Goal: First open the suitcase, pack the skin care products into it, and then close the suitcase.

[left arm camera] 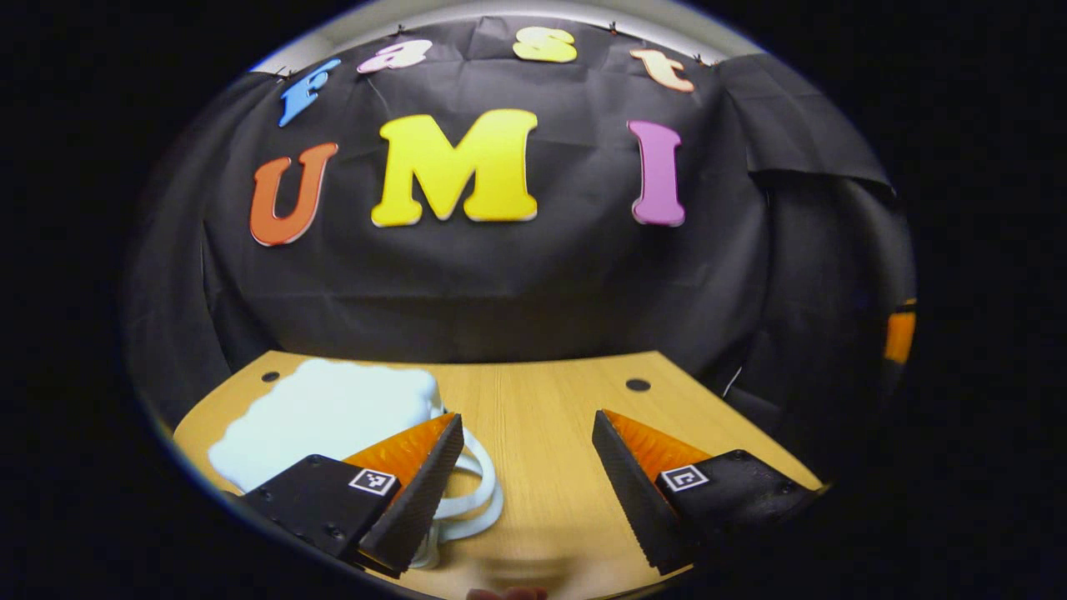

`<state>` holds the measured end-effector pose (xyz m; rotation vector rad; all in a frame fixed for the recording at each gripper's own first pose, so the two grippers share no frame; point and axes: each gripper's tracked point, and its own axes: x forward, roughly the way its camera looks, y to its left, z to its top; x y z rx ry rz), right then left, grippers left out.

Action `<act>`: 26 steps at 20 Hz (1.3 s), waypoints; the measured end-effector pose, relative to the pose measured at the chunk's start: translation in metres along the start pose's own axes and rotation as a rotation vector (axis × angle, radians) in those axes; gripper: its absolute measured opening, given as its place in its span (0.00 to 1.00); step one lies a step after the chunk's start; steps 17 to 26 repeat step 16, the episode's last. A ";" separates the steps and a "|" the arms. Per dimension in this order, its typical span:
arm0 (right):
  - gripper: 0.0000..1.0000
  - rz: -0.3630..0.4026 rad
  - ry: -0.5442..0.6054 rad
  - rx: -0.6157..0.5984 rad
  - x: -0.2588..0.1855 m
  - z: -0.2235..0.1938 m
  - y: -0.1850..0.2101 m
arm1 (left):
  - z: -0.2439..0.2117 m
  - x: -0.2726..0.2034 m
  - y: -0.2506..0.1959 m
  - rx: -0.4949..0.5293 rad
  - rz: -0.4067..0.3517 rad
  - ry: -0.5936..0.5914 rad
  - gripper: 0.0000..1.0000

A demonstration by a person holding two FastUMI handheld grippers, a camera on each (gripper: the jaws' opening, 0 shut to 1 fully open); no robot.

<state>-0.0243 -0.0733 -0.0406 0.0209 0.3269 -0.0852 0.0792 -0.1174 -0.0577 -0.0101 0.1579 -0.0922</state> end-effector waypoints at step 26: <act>0.70 0.128 -0.214 0.021 0.006 0.071 0.084 | 0.112 -0.081 0.075 0.006 0.175 -0.196 0.99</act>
